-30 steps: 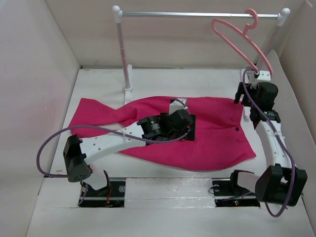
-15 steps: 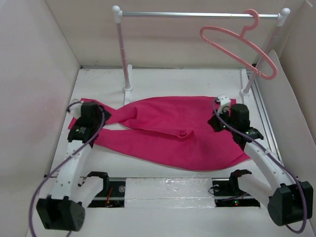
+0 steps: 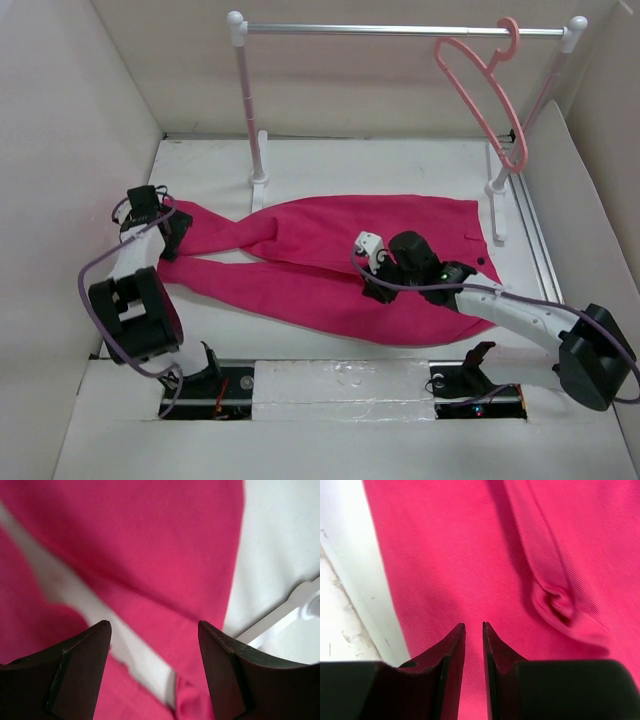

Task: Place the trousers on the hanger
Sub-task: Fold the trousers

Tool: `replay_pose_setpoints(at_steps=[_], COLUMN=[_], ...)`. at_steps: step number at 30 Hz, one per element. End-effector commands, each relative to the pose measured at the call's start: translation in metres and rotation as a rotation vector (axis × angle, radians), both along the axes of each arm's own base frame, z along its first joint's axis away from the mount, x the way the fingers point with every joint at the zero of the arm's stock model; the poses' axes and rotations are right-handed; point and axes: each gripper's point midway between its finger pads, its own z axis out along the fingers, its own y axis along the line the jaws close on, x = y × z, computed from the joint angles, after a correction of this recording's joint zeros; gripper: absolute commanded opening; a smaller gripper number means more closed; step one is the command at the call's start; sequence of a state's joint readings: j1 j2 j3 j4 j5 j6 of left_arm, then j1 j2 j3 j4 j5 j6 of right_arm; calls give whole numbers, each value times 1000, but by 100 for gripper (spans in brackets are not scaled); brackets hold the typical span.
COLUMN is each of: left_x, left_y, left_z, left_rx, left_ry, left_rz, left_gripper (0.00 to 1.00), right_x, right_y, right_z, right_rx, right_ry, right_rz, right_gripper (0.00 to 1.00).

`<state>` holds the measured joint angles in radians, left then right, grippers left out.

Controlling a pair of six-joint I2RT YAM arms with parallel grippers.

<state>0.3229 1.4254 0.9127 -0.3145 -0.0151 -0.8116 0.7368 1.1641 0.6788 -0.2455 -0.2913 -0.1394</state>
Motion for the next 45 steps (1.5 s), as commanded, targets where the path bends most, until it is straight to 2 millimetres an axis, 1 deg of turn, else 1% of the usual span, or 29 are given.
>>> replay_pose_setpoints(at_steps=[1,2,3,4,5,7,8,9,10,12,14,16,19,23,24,25,27,30,31,33,34,35,37,38,39,41,42,44,45], left_x=[40,34,34,31,21,8,5,2,-10,-15,-29,-35,-32,-12,-11,-3,-1,7,9,15,21,22,25,25,27,24,21,11,1], left_y=[13,25,25,31,30,32,34,36,33,32,29,28,30,46,48,52,53,58,60,63,65,66,69,69,69,69,66,60,55], left_z=[23,-7,-7,-22,-29,-31,-28,-16,-23,-18,-28,-28,-21,-19,-32,-27,-40,-39,-37,-37,-32,-29,-18,-11,11,36,69,97,128], left_rx=[17,23,23,11,2,25,44,71,69,80,64,62,80,72,68,70,57,68,77,84,91,90,104,113,132,173,213,249,286], left_ry=[-83,42,44,104,161,179,163,127,145,121,162,166,113,80,123,117,164,156,148,144,134,140,135,122,65,11,-70,-133,-212], left_rz=[-25,13,14,35,46,63,75,94,102,113,134,156,163,192,197,202,204,213,211,205,194,192,185,178,172,148,145,136,146], left_gripper=[66,66,66,66,67,69,70,70,71,73,74,74,74,73,72,71,67,65,62,39,28,2,0,0,0,0,0,0,0], right_x=[12,12,13,11,13,15,13,13,14,15,12,10,6,2,2,2,0,2,3,3,2,3,5,3,2,6,4,8,5], right_y=[27,32,33,36,38,44,47,48,50,51,51,50,46,46,47,48,46,44,43,43,43,42,37,34,31,22,18,11,7], right_z=[29,23,26,22,23,25,21,20,20,16,12,10,-3,-10,-10,-10,-12,-12,-11,-9,-8,-9,-7,-8,-10,-14,-18,-18,-22], right_rx=[63,54,59,47,44,36,23,18,15,9,9,11,-13,-20,-19,-16,-27,-49,-51,-51,-49,-53,-66,-73,-85,-103,-115,-121,-129], right_ry=[-94,-80,-85,-76,-78,-96,-90,-88,-92,-86,-82,-78,-64,-41,-39,-37,-29,-33,-38,-38,-33,-33,-49,-49,-48,-43,-38,-44,-38], right_rz=[29,40,40,53,58,78,91,97,107,114,125,138,146,162,164,169,172,169,169,169,163,155,138,137,134,117,120,101,101], right_gripper=[26,26,26,26,26,26,27,27,27,28,28,28,28,28,28,28,28,28,28,28,28,28,29,32,35,45,47,49,49])
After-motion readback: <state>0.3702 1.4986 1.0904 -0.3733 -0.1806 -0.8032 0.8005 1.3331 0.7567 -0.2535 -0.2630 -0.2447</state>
